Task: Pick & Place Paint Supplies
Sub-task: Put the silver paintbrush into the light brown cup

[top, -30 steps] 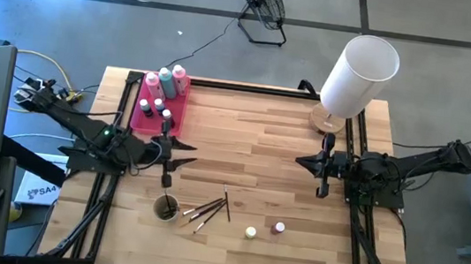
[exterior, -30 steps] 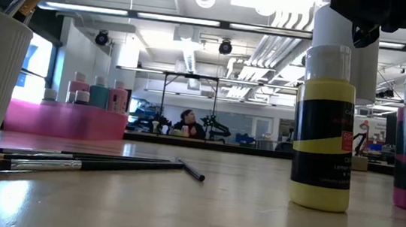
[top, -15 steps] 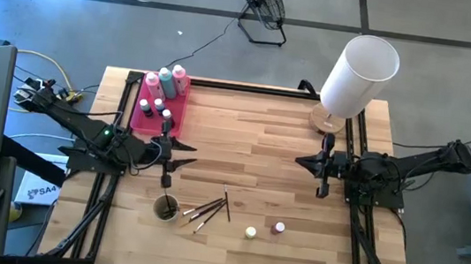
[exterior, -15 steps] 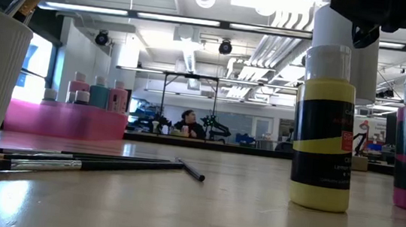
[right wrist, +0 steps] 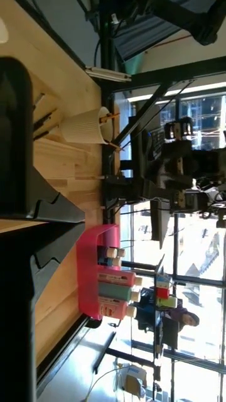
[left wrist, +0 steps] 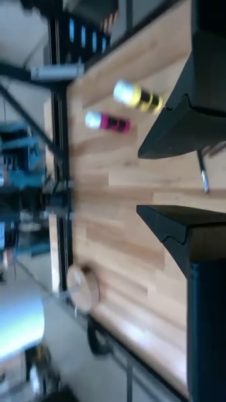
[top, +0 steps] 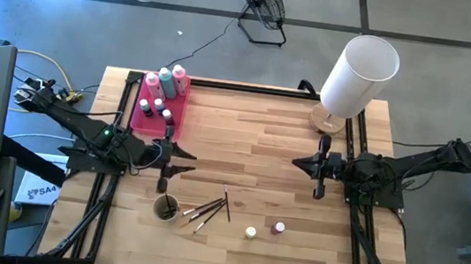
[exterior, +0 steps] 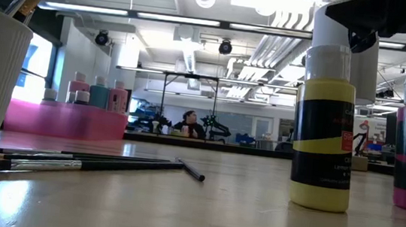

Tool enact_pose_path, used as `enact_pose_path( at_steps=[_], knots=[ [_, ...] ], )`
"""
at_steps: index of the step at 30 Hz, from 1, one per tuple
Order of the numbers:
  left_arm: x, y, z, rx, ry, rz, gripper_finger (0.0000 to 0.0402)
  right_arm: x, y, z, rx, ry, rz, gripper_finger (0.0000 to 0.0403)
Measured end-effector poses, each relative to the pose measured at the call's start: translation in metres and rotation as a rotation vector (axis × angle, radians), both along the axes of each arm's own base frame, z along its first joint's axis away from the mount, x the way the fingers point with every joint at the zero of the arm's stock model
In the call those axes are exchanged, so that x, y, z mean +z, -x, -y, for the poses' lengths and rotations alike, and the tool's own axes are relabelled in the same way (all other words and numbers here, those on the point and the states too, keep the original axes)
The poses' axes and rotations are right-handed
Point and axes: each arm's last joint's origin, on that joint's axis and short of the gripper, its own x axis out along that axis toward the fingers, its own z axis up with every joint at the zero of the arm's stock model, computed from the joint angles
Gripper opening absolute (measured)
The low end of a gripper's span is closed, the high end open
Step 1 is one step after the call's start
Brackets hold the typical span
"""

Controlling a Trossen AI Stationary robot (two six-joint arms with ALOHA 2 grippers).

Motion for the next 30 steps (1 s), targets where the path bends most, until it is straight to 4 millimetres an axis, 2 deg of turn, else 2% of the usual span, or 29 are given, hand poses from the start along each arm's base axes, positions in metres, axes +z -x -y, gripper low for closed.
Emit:
enact_pose_path(
  at_steps=[7,18,24,30],
  knots=[
    [-0.001,0.0,0.006,-0.211,0.027,-0.022,0.0126,0.003,0.0,0.0,0.0,-0.006,0.028,0.0003],
    [0.015,-0.003,0.006,-0.146,0.104,0.143,0.0126,0.005,0.0,0.0,0.001,-0.037,0.051,0.0003],
    [0.016,-0.003,0.006,-0.154,0.087,0.144,0.0126,0.003,0.0,0.0,0.003,-0.083,0.031,0.0003],
    [0.015,-0.002,0.008,-0.233,0.106,0.136,0.0126,0.003,0.0,0.0,0.003,-0.083,0.031,0.0003]
  ],
)
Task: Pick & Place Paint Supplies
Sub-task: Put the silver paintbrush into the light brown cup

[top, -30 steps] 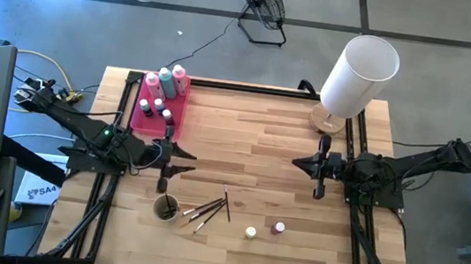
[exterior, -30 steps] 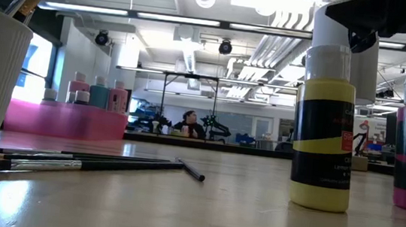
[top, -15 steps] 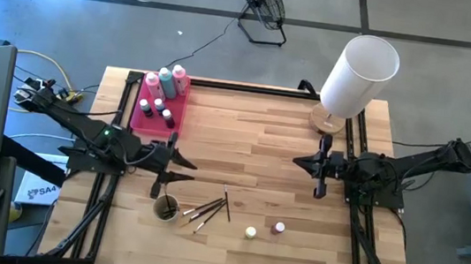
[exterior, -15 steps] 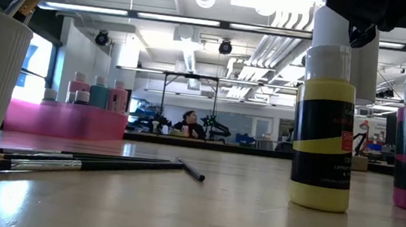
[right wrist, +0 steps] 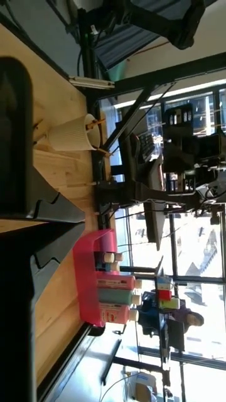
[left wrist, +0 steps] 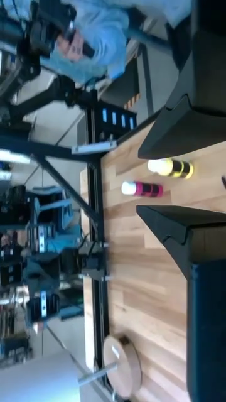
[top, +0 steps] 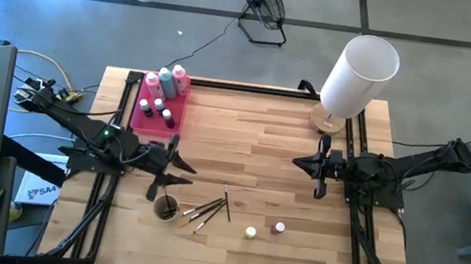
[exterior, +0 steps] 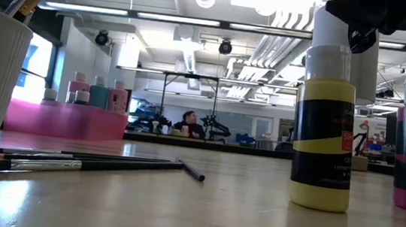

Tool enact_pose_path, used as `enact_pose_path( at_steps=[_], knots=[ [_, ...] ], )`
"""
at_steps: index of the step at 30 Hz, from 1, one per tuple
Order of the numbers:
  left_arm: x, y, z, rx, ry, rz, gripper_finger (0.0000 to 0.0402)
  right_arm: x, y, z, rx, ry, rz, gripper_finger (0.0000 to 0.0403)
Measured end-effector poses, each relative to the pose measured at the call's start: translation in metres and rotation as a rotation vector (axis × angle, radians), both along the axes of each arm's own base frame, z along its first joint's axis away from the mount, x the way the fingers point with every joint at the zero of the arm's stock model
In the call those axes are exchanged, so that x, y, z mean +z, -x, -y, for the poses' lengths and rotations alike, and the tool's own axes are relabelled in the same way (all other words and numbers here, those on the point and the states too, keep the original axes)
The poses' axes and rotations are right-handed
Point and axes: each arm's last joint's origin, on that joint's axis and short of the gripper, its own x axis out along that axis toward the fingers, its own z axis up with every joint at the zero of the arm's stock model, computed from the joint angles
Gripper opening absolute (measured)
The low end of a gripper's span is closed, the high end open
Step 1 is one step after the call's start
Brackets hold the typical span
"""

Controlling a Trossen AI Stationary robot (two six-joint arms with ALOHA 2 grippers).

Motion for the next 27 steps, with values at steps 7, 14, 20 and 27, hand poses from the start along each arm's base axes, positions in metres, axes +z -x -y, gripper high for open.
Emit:
enact_pose_path(
  at_steps=[7,14,20,27],
  knots=[
    [0.005,-0.003,-0.001,0.088,0.111,0.045,0.0126,0.0,0.0,0.0,0.0,0.0,0.0,0.0003],
    [0.007,-0.013,0.002,0.134,0.155,0.109,0.0126,0.0,0.0,0.0,0.0,0.0,0.0,0.0003],
    [0.002,-0.028,0.003,0.319,0.268,0.055,0.0126,0.0,0.0,0.0,0.0,0.0,0.0,0.0003],
    [0.007,-0.049,0.009,0.464,0.366,-0.107,0.0126,0.0,0.0,0.0,0.0,0.0,0.0,0.0003]
  ],
)
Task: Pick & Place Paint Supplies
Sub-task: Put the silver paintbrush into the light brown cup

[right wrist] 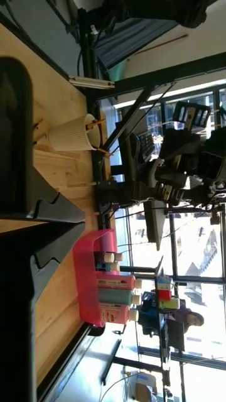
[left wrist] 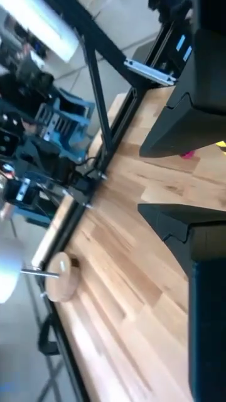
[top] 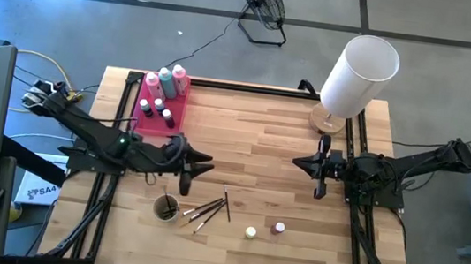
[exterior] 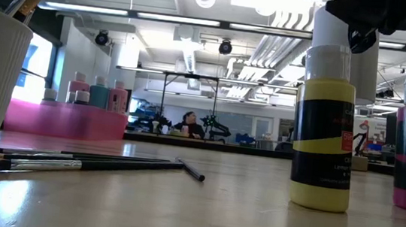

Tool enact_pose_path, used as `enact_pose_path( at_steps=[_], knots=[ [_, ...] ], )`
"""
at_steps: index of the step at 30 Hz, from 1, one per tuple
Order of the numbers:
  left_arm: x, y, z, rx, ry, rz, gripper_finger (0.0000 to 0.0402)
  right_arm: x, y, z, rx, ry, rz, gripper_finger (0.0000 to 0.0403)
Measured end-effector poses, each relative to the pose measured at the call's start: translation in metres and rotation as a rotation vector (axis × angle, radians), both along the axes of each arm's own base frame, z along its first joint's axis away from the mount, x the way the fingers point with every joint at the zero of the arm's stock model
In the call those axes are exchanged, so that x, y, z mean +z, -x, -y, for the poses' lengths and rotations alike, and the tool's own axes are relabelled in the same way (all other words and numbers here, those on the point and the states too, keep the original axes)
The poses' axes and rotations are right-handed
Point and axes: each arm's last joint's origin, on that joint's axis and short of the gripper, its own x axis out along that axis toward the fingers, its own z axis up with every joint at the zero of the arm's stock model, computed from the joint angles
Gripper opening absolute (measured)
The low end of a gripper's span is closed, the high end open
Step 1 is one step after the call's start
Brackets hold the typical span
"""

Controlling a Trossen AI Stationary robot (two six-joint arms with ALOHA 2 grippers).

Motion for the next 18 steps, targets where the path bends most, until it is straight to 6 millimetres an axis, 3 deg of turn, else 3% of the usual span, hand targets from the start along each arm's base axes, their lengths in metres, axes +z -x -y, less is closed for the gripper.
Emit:
enact_pose_path(
  at_steps=[12,18],
  knots=[
    [0.039,-0.042,0.014,0.11,0.121,-0.13,0.0126,0.0,0.0,0.0,0.0,0.0,0.0,0.0003],
    [0.03,-0.058,0.004,0.21,0.25,-0.265,0.0126,-0.001,0.0,0.0,0.001,0.002,-0.006,0.0003]
  ],
)
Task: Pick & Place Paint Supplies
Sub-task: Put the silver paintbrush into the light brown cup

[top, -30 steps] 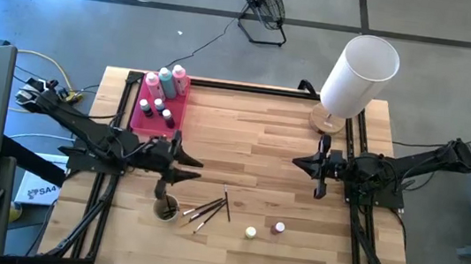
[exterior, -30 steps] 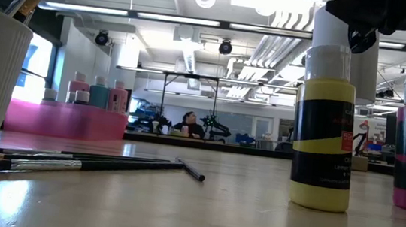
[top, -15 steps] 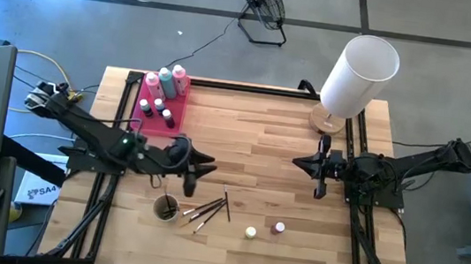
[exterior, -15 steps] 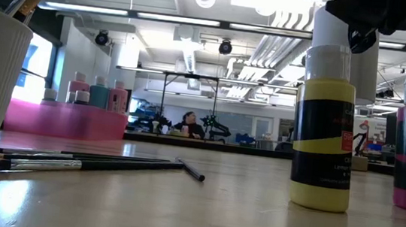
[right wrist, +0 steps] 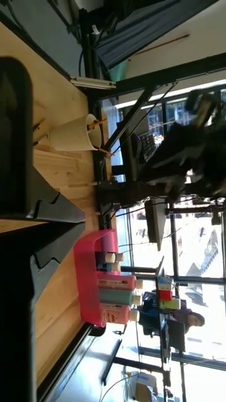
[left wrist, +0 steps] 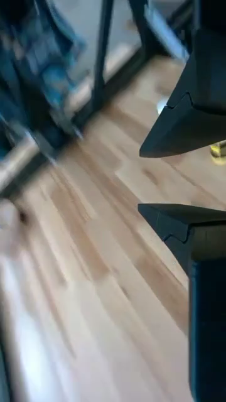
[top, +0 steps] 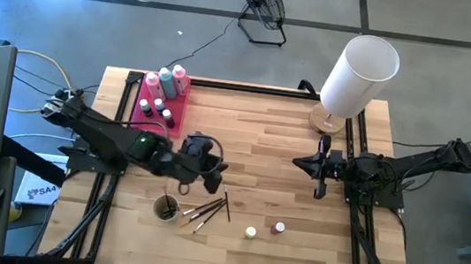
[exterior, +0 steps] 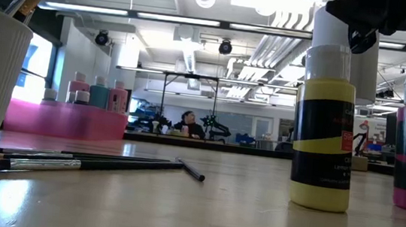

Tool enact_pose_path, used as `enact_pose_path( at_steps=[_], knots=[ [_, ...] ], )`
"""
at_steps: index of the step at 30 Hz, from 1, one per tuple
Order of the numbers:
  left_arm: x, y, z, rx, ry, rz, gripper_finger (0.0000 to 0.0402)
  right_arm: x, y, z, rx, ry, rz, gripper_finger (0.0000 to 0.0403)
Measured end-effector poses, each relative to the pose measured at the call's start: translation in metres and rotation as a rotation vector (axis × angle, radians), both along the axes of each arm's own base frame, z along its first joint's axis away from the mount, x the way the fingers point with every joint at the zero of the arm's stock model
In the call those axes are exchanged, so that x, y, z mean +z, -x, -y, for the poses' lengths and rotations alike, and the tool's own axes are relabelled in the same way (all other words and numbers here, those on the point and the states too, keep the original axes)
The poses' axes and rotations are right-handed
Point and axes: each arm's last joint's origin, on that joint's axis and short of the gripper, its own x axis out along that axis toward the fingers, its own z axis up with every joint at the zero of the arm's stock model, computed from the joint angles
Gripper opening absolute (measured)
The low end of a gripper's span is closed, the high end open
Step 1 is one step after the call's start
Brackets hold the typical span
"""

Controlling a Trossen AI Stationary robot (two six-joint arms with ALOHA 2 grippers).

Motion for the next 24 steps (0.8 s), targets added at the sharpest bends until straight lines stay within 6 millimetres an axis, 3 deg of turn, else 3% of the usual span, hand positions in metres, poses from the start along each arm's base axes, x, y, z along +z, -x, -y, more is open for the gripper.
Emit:
enact_pose_path(
  at_steps=[12,20,24],
  knots=[
    [-0.081,-0.053,-0.02,0.014,0.274,-0.326,0.0126,-0.003,0.0,0.0,0.0,0.007,-0.029,0.0003],
    [-0.126,-0.071,-0.031,0.047,0.461,-0.5,0.0126,-0.004,0.0,0.0,-0.001,0.01,-0.039,0.0003],
    [-0.139,-0.076,-0.041,0.141,0.457,-0.513,0.0126,-0.004,0.0,0.0,-0.002,0.011,-0.043,0.0003]
  ],
)
